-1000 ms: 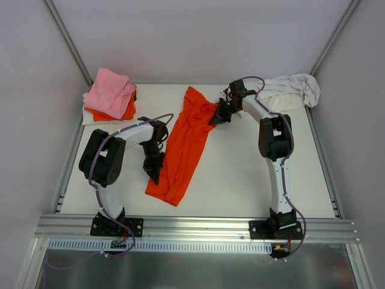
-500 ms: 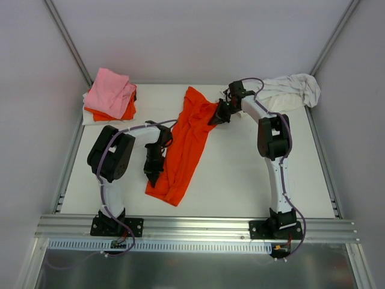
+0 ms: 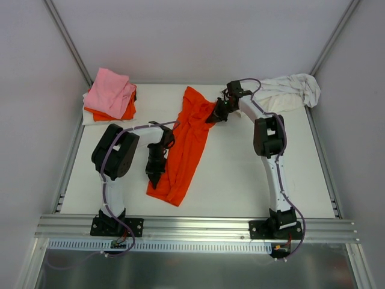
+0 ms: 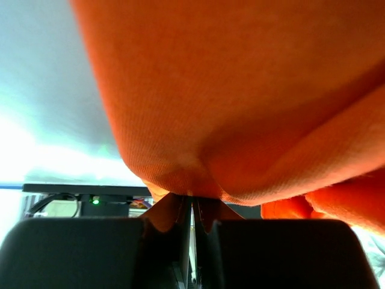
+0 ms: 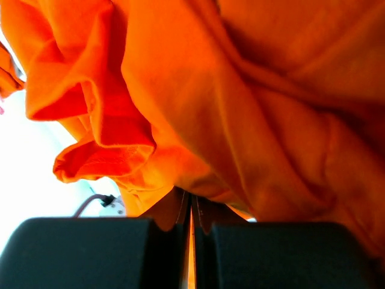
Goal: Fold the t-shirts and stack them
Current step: Rotate the tshirt 90 degrees
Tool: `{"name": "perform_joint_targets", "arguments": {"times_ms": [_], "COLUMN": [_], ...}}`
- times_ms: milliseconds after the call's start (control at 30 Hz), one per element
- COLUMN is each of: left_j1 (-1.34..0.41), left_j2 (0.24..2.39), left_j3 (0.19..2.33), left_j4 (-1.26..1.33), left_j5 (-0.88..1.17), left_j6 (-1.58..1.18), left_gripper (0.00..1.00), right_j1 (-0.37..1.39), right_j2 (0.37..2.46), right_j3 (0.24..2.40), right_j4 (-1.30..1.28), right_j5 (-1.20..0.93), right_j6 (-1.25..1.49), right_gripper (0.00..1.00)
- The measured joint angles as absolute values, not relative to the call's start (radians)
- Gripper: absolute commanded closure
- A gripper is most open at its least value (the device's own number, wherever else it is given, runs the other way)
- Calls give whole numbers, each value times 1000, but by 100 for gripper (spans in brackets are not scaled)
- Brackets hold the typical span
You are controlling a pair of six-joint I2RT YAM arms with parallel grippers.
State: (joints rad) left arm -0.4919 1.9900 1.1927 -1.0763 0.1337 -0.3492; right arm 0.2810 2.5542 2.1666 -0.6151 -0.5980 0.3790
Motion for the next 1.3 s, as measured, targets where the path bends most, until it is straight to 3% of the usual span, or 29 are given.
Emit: {"name": "perform_joint_targets", "arguments": {"times_ms": [967,1000,1033,1067,1133,1167,1200,1300], "left_j1": [-728,-732,-733,-733,-733,-733,-733,-734], "left_j2": [2091,2091,2091,2090,2085,2075,2054,1910], "left_j3": [1369,1370,1370,1370,1370,1370,1370,1369], "left_j4": [-1053,-1054,-1054,-1054,-1054,-1054,-1052,-1019], "left_j5": [420,420,420,420,418,412,406,351], "left_j6": [-426,-428,-430,-431,-430,-429,-427,-413], "left_gripper": [100,100,100,100,100,100,84,15], "right_j1": [280,280,280,280,276,279,279,270], "right_j2": [2711,2711,2711,2711,2686,2646,2607,2468], "right_j3": [2363,2362,2360,2353,2329,2300,2271,2149], "right_j4": [-503,-498,-492,-481,-431,-423,-427,-450], "right_j5": [-710,-710,-711,-716,-767,-751,-731,-668], "right_j6": [539,539,538,541,542,522,507,435], "right_gripper": [99,89,71,39,18,1,0,1]}}
